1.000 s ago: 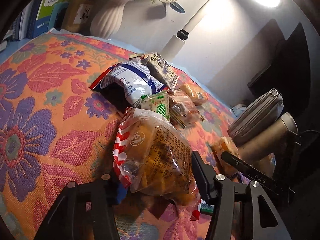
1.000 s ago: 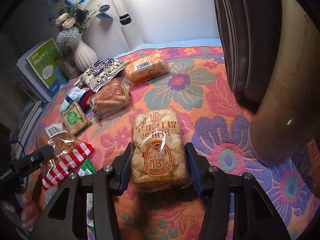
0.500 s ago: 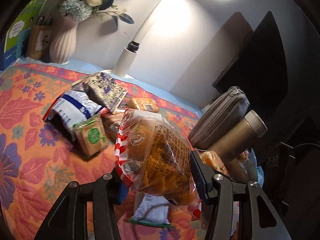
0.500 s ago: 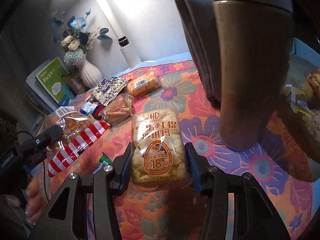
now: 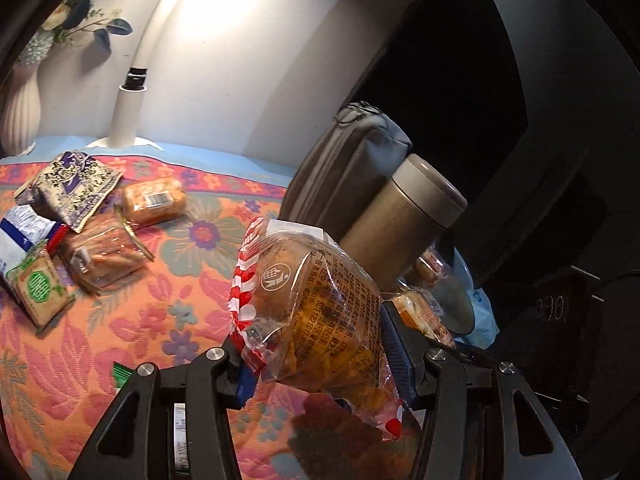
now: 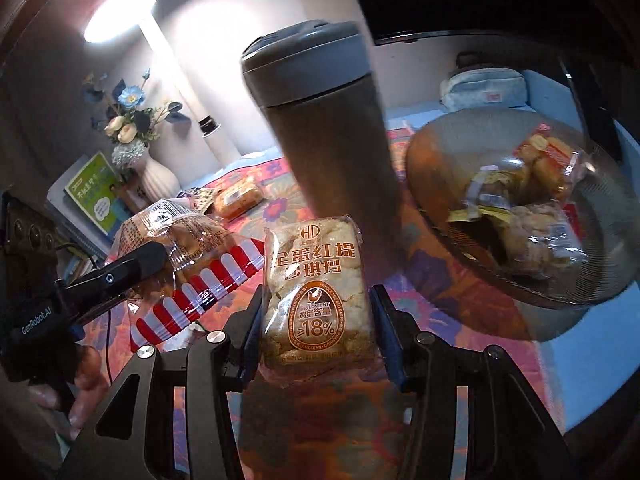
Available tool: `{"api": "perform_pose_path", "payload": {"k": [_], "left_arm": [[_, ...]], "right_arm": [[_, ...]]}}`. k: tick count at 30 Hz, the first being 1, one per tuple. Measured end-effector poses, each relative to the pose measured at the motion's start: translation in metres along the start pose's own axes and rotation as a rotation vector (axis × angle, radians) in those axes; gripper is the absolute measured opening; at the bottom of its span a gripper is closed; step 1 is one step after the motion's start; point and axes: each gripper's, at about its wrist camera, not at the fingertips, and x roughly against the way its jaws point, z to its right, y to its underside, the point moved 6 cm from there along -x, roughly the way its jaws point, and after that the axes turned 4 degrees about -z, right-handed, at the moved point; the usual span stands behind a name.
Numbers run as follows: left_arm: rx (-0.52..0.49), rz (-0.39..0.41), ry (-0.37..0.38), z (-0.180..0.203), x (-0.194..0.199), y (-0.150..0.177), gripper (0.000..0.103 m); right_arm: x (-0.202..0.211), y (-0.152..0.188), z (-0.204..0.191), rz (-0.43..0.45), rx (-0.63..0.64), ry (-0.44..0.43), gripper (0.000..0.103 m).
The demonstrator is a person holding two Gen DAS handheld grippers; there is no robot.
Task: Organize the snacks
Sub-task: 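Carry the bread bag and cake pack over the amber glass plate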
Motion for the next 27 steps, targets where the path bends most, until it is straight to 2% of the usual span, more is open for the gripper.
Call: {"api": "perform_pose_path", "payload": {"k": [7,12,16,23,27], "left_arm": [[-0.060,-0.045,0.067,0.045,-0.022,0.005,0.052],[-0.127,-0.043,0.069,0.074,-0.036,0.009,0.052],[-0.156,-0.019,0.050,0.091,-0.043,0.004,0.052],[-0.125,-0.019,0.045,0.085,-0.048,0.004,0.052],[-0.110,-0.020,0.054,0.083,-0.042,0.005,0.052]], "right_arm": [[0.032,0.002,0.038,0.048,-0.058,0.032,0.048],[0.054,0.002,0.059,0.096,-0.092,0.066,0.048],[0.062,-0.005,0.073,0.130,-0.113,0.043,0.048],[0.053,0.001,0.068,0.098,-0.065,0.027,0.048],[0.056,0.001,0.067,0.111,-0.066,0.024,0.047]]}}
